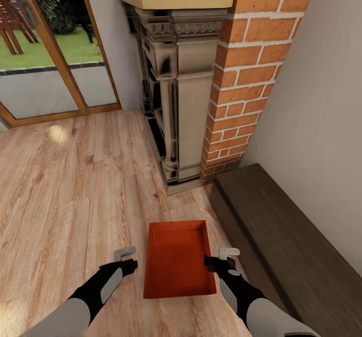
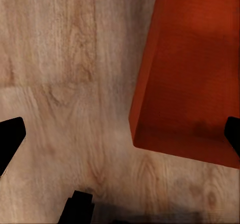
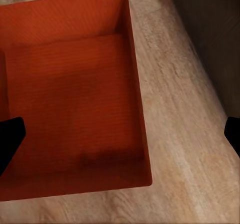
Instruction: Move the two storage containers from the living room to the garage. In the garage, place one container on the floor and stack the other container on top of it (either order is fine).
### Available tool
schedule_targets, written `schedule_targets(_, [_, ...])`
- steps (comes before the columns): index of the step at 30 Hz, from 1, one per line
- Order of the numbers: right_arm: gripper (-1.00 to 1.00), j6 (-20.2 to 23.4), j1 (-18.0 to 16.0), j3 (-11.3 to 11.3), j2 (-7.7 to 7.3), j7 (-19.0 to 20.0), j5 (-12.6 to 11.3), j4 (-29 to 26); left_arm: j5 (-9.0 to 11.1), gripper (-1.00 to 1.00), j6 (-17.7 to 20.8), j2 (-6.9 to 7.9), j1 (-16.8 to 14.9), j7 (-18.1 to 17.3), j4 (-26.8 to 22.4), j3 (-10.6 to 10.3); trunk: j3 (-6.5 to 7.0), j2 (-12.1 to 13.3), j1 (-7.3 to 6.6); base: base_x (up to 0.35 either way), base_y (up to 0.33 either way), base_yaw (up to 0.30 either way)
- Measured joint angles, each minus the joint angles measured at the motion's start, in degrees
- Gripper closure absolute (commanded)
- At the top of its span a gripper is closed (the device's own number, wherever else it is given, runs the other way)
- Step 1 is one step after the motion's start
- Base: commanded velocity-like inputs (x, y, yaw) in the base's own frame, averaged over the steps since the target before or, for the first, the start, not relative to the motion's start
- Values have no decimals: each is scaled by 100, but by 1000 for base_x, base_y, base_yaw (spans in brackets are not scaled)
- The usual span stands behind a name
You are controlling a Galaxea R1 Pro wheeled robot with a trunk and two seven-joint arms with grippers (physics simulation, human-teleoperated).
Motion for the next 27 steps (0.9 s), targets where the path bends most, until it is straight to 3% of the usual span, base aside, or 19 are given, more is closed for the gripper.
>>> schedule_targets(6, [-100, -31, 3, 78, -15, 36, 47, 45, -49, -100, -120, 16, -32, 2, 12, -9, 0, 0, 0, 0, 0, 0])
schedule_targets(12, [-100, -51, 4, 327, 6, 46, 420, 63, -146, -100, -199, 4, -37, 1, 35, -41, 0, 0, 0, 0, 0, 0])
schedule_targets(17, [-100, -49, 4, 388, -10, 40, 549, 72, -337, -100, -220, -86, -36, 21, -24, -74, 0, 0, 0, 0, 0, 0])
schedule_targets(22, [-100, -39, 4, 409, -20, 43, 589, 81, -967, -100, -215, -497, -37, 101, -63, -65, 0, 0, 0, 0, 0, 0])
schedule_targets(27, [-100, -29, 4, 412, -18, 43, 602, 84, -1510, -100, -216, -769, -38, 227, -74, -50, 0, 0, 0, 0, 0, 0])
